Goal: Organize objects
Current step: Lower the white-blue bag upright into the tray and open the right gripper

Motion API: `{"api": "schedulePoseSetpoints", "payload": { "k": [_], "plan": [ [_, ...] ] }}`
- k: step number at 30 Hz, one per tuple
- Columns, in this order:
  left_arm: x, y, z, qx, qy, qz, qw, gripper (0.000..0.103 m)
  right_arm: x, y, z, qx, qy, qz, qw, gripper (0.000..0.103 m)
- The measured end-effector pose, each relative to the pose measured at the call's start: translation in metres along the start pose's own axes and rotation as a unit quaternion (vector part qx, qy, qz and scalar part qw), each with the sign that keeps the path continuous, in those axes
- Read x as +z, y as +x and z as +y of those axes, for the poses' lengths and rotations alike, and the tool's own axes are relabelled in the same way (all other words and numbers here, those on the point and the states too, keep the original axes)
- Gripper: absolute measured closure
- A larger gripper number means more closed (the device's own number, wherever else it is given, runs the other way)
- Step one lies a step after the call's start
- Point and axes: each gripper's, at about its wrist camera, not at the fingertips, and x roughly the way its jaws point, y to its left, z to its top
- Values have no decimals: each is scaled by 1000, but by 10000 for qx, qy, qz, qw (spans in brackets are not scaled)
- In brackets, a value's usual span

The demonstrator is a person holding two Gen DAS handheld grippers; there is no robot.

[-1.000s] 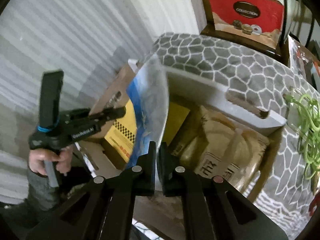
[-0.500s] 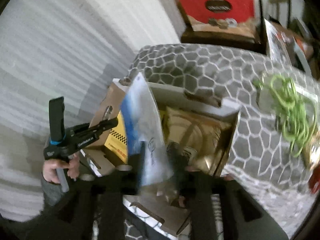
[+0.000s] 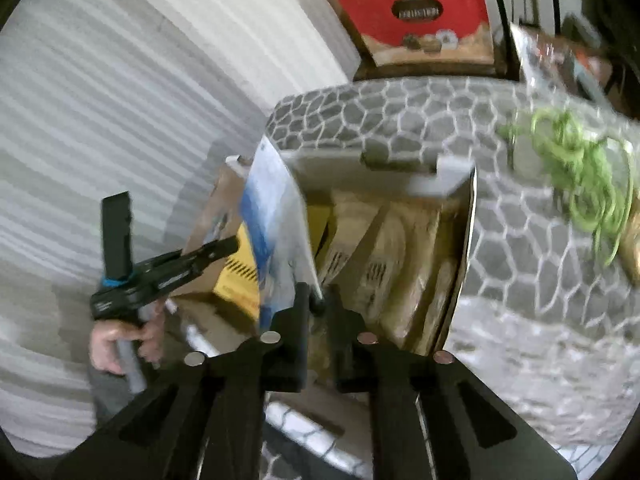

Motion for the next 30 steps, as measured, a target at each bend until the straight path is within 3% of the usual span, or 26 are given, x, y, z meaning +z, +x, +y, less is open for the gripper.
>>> {"api": "schedulePoseSetpoints", "payload": {
  "k": [9, 16, 20, 23, 28, 30],
  "plan": [
    [1, 0, -3, 25, -5, 3, 10000, 94, 48, -29, 27, -764, -787, -505, 9927, 100],
    [1, -1, -2, 19, -29, -1, 10000, 94, 86, -16, 47, -2015, -1799, -480, 9616, 100],
    [2, -1, -1, 19, -31, 1, 10000, 94, 93, 4, 48, -2389, -2124, -491, 9463, 100],
    [2, 0, -2, 16, -24, 1, 10000, 94, 92, 21, 33, -2123, -1917, -160, 9581, 98],
    [1, 0, -1, 29, 9, -3, 10000, 94, 80, 33, 19, -2175, -1768, -28, 9599, 89],
    [0, 0, -1, 24, 0, -5, 10000, 94, 80, 28, 12, -2113, -1601, -101, 9642, 81]
  ]
}}
